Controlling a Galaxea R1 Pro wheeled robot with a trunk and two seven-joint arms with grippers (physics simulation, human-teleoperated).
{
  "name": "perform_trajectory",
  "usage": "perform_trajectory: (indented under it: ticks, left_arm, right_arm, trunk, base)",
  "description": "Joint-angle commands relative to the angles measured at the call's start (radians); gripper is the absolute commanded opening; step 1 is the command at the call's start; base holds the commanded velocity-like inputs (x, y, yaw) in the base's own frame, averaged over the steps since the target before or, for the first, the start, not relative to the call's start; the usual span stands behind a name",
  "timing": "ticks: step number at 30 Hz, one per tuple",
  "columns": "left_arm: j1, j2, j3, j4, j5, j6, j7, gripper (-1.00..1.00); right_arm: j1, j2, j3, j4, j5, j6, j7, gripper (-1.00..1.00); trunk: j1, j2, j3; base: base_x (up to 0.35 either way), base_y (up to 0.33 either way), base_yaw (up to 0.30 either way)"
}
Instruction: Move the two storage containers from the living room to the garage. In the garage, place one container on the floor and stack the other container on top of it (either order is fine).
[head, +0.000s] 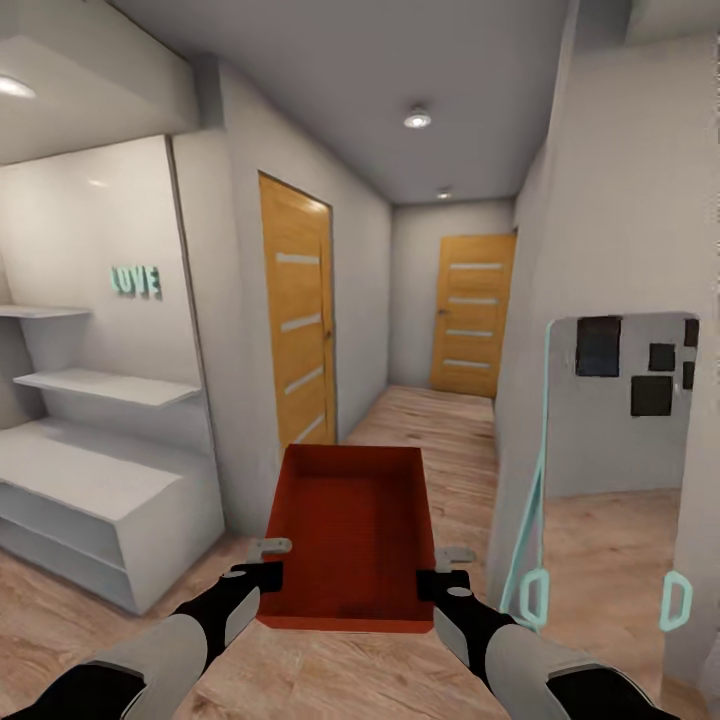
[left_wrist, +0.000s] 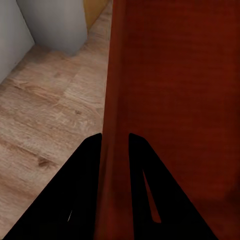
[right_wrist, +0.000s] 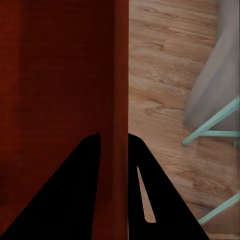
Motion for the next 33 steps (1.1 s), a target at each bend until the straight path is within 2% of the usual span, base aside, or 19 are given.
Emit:
perform_trajectory:
  ticks: [1, 19, 33]
  left_arm:
    - [-0.001, 0.001, 0.033, -0.006, -0.014, -0.011, 0.017, -1.00]
    - [-0.001, 0.001, 0.033, -0.006, -0.014, -0.011, 0.017, -1.00]
    - [-0.001, 0.001, 0.033, -0.006, -0.014, -0.011, 0.017, -1.00]
  right_arm:
    - [0.000, 0.000, 0.002, 0.005, -0.019, -0.006, -0.017, -1.00]
    - [0.000, 0.000, 0.002, 0.005, -0.019, -0.006, -0.017, -1.00]
    - [0.000, 0.002, 0.002, 0.005, -0.020, -0.006, -0.017, -1.00]
  trunk:
    - [0.001, 0.000, 0.000]
    - [0.001, 0.000, 0.000]
    - [0.001, 0.000, 0.000]
  base:
    - [0.318, 0.184, -0.146]
    - [0.316, 0.186, -0.019]
    - [0.316, 0.187, -0.251]
